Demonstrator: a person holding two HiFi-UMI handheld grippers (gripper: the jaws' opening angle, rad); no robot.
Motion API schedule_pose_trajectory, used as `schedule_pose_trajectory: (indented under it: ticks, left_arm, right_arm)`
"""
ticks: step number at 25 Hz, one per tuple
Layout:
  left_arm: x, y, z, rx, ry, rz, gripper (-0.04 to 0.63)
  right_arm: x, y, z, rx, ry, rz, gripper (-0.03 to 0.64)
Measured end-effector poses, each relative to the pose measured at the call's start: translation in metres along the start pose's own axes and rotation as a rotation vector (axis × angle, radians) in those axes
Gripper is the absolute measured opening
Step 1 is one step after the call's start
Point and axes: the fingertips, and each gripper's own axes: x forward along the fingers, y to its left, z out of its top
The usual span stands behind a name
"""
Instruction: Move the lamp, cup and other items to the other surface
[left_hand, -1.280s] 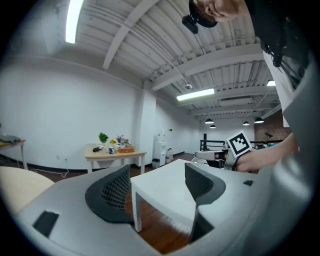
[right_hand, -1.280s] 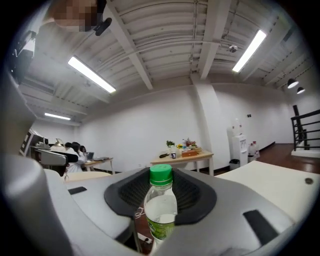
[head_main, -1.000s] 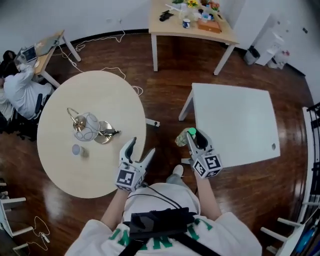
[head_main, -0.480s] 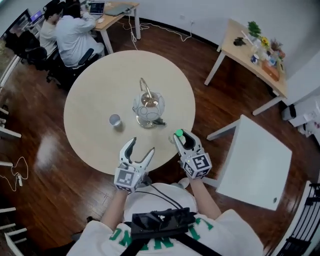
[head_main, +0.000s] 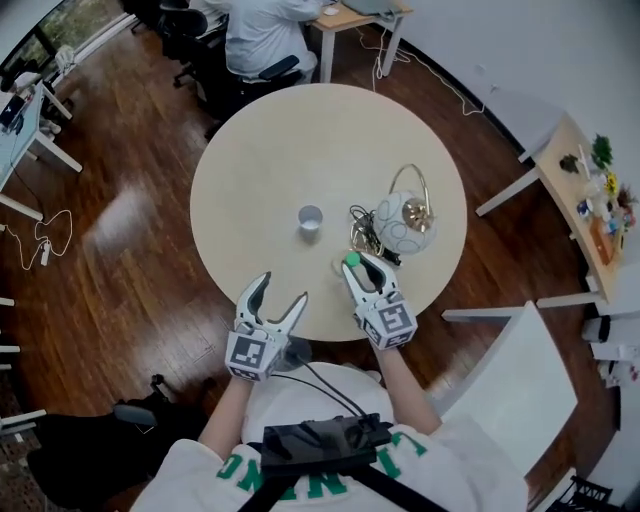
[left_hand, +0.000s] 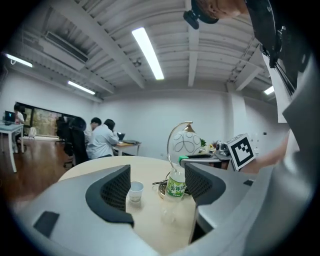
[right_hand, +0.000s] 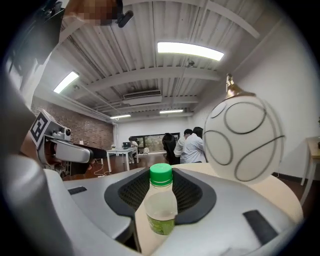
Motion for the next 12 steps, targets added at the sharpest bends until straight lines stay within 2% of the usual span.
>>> schedule_pose_trajectory:
  ticks: [3, 8, 10, 12]
  left_arm:
    - [-0.010, 0.015, -0.008, 0.022, -0.006, 0.048, 0.328]
    - [-0.023, 0.033, -0.007, -0.015, -0.020, 0.115, 0.328]
    - [-0.027, 0.037, -0.011, 0.003, -0.015, 0.123, 0.328]
    - [-0.029, 0.037, -0.011, -0.014, -0.012, 0.144, 0.328]
  right_arm:
    - [0.019, 0.012, -0.008, -0.006, 0.012, 0.072, 0.147]
    - [0.033, 0.030, -0.031, -0.011, 0.053, 0.104, 0.148]
    - [0.034, 0.034, -0.027, -0.016, 0.048, 0.108, 0.150]
    - [0.035, 0.038, -0.025, -0.028, 0.049, 0.116, 0.151]
